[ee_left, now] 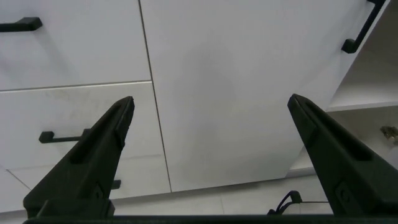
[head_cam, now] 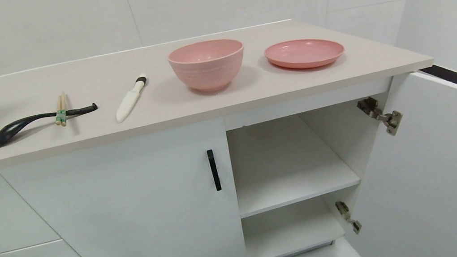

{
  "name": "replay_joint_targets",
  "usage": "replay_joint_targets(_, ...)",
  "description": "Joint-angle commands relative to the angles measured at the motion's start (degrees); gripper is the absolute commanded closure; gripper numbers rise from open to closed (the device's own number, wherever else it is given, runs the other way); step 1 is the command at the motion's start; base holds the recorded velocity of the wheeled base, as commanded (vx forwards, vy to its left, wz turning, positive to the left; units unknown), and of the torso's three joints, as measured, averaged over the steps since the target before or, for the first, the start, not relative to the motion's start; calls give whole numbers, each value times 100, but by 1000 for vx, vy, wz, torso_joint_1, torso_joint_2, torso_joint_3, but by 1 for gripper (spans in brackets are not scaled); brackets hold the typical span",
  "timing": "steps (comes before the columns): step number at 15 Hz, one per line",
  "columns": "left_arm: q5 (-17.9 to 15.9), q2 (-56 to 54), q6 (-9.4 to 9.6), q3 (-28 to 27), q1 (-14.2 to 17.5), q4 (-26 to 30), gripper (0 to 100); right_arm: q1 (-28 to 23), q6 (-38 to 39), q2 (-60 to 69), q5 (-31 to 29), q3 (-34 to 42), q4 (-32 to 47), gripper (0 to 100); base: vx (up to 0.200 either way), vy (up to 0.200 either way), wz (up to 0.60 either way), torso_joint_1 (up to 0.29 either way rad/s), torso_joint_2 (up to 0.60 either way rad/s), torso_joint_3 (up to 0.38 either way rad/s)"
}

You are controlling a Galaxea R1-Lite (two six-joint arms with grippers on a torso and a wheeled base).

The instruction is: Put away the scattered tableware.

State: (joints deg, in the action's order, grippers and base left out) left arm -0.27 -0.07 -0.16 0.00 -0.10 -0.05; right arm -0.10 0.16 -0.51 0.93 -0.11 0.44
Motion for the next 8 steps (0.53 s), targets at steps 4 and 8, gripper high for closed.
replay_joint_targets(4,0,7,-2,0,1,-4,0,1,11,-10,-22,2,-9,0,0,0,0,94,-92,-42)
replay_joint_targets(8,0,7,-2,0,1,-4,0,1,11,-2,-22,2,-9,0,0,0,0,238,-577,-224)
